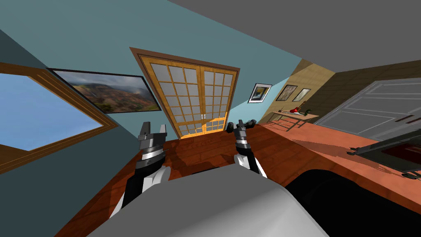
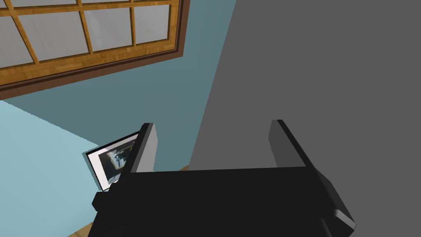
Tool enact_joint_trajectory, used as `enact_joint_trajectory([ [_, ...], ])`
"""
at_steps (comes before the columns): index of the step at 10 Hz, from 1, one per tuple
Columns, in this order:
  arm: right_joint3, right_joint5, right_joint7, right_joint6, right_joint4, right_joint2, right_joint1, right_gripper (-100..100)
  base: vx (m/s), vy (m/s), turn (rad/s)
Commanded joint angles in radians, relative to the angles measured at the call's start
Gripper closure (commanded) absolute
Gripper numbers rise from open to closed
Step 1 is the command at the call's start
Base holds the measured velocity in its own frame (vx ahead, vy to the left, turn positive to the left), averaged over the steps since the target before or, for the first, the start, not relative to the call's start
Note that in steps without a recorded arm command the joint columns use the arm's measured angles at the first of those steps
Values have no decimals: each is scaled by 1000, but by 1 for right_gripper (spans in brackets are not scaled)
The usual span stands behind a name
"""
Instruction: Pull the door open
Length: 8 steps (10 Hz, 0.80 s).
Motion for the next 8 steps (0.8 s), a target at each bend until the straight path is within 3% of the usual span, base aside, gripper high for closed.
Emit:
enact_joint_trajectory([
  [1,7,-15,-33,-10,32,-10,-7,-100,105,14,59],
  [8,32,-72,-157,-47,151,-43,-36,-100,140,15,50],
])
